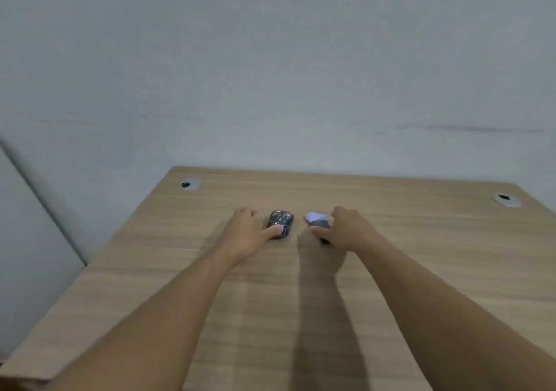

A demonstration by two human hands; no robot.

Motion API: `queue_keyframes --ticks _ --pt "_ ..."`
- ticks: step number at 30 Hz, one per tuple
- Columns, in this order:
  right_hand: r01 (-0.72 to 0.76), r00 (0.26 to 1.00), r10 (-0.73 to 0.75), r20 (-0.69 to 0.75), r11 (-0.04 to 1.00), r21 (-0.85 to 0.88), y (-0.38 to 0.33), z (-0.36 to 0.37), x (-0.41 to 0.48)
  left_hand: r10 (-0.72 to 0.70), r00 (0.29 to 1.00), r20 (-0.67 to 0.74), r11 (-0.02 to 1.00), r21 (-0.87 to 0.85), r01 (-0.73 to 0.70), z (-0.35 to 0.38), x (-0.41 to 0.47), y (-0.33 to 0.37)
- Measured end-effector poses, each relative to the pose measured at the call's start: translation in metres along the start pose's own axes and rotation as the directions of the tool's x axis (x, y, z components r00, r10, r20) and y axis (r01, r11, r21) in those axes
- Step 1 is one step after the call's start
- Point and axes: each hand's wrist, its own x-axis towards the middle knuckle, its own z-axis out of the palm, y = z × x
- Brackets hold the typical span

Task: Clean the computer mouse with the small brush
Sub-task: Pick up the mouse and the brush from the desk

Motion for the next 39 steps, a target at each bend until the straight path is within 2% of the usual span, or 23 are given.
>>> queue_keyframes --ticks 4,8,11,20,28,32,34,36,38,39 --pt "-0.032 0.998 0.038 -0.058 0.994 0.1 0.003 0.019 -0.009 0.012 0.999 -0.044 0.995 0.095 -0.008 0.02 -0.005 -0.004" --pt "-0.01 0.989 0.034 -0.146 0.988 0.157 0.009 0.033 -0.001 0.002 0.994 -0.105 1.0 0.013 -0.001 0.042 -0.002 0.0" --pt "0.029 0.978 0.012 -0.21 0.982 0.189 0.012 0.043 0.006 0.047 0.984 -0.17 0.999 0.035 -0.042 0.054 0.003 -0.002" --pt "0.163 0.942 -0.048 -0.332 0.93 0.33 0.008 0.065 0.025 0.15 0.988 -0.029 0.986 0.073 -0.148 0.035 0.033 -0.015" --pt "0.297 0.904 -0.113 -0.412 0.861 0.414 0.011 0.058 0.018 0.189 0.977 -0.099 0.982 0.049 -0.185 0.041 0.036 -0.022" --pt "0.348 0.872 -0.117 -0.475 0.83 0.436 0.017 0.057 0.018 0.187 0.981 -0.061 0.982 -0.026 -0.189 0.037 0.039 -0.023" --pt "0.346 0.852 -0.03 -0.523 0.782 0.519 0.021 0.057 0.022 0.19 0.981 -0.026 0.978 -0.079 -0.191 0.033 0.04 -0.021" --pt "0.354 0.847 0.063 -0.528 0.674 0.648 0.023 0.055 0.026 0.188 0.982 0.016 0.973 -0.136 -0.184 0.03 0.042 -0.022" --pt "0.371 0.854 0.084 -0.513 0.593 0.715 0.023 0.054 0.027 0.192 0.98 0.054 0.966 -0.186 -0.179 0.027 0.043 -0.025" --pt "0.381 0.854 0.075 -0.516 0.586 0.715 0.022 0.053 0.026 0.199 0.978 0.066 0.962 -0.205 -0.182 0.027 0.044 -0.026"
